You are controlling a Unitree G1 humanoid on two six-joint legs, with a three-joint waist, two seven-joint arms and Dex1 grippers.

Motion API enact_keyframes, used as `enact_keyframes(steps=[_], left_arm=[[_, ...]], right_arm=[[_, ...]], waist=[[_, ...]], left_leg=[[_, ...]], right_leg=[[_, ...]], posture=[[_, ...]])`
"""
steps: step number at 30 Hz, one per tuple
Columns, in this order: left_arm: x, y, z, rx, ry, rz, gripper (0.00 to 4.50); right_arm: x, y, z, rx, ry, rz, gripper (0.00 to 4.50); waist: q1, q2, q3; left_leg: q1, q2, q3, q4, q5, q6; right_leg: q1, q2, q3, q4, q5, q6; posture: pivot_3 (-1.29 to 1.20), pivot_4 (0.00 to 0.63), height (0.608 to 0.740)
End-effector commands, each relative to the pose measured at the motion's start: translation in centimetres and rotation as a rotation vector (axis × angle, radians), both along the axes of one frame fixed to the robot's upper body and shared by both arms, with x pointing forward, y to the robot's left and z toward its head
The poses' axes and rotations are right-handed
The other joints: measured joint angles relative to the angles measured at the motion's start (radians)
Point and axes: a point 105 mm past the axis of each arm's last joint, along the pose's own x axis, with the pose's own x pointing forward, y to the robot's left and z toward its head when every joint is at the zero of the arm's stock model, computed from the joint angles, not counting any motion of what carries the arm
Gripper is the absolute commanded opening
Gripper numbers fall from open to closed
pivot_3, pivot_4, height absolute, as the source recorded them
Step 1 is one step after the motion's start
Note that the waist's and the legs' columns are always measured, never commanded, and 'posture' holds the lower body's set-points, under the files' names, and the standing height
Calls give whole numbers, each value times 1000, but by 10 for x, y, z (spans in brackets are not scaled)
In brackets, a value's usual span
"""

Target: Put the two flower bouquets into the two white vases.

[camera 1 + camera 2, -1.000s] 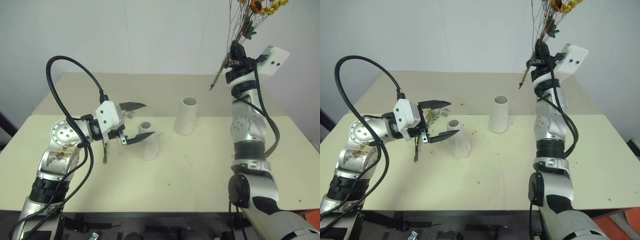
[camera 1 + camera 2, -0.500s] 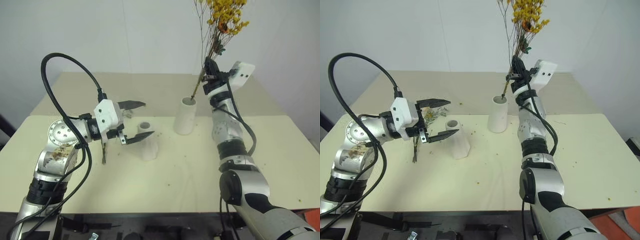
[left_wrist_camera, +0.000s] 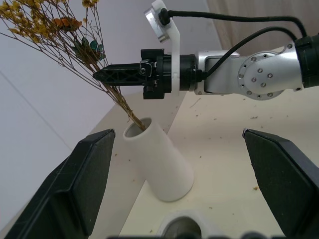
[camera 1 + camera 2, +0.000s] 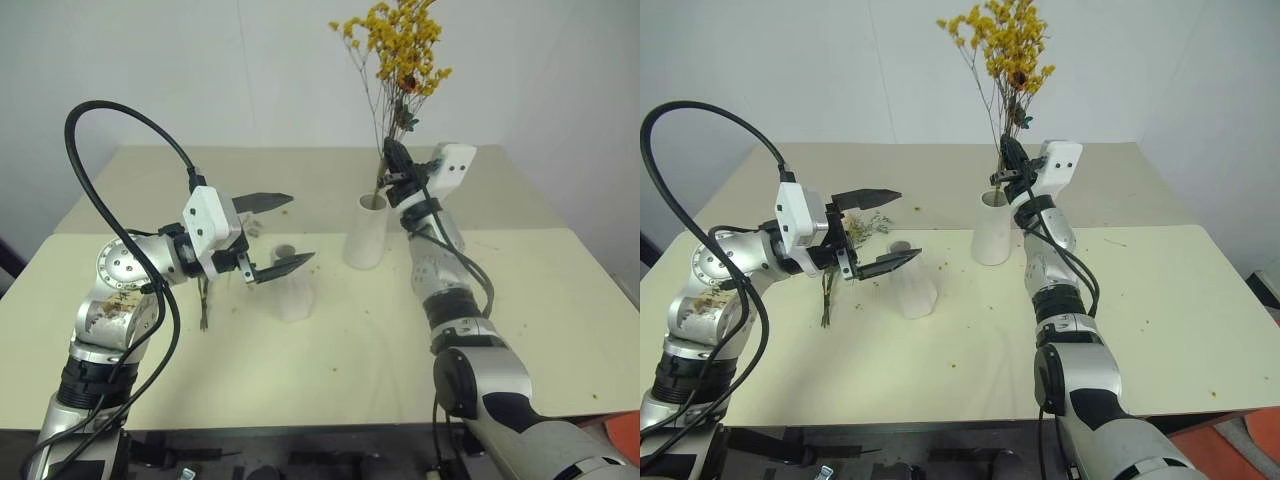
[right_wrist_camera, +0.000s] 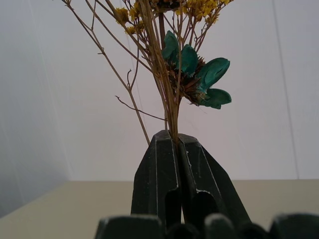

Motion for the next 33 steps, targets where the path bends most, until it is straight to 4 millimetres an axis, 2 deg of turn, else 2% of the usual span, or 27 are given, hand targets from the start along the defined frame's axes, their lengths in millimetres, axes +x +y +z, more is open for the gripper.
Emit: enact_keyframes(steps=[1, 15, 20, 29, 33], left_arm=[[-5, 1, 15, -9, -58, 6, 4500], [-5, 1, 12, 4, -64, 9, 4500], [-5, 0, 10, 7, -67, 10, 4500], [-3, 0, 13, 9, -86, 13, 4500], [-4, 0, 14, 5, -92, 6, 4500]], right_arm=[[-5, 1, 6, -6, -49, -11, 15], [-11, 1, -9, -52, -56, -67, 15], [-15, -4, -12, -52, -64, -74, 1337], [-34, -6, -21, -131, -105, -83, 4466], [-44, -2, -26, -236, -131, -67, 4466]], waist=[[0, 0, 0], [0, 0, 0], [0, 0, 0], [0, 0, 0], [1, 0, 0]], left_leg=[[0, 0, 0, 0, 0, 0], [0, 0, 0, 0, 0, 0], [0, 0, 0, 0, 0, 0], [0, 0, 0, 0, 0, 0], [0, 0, 0, 0, 0, 0]], right_leg=[[0, 0, 0, 0, 0, 0], [0, 0, 0, 0, 0, 0], [0, 0, 0, 0, 0, 0], [0, 0, 0, 0, 0, 0], [0, 0, 0, 0, 0, 0]], posture=[[0, 150, 740], [0, 150, 740], [0, 150, 740], [0, 150, 740], [0, 150, 740]])
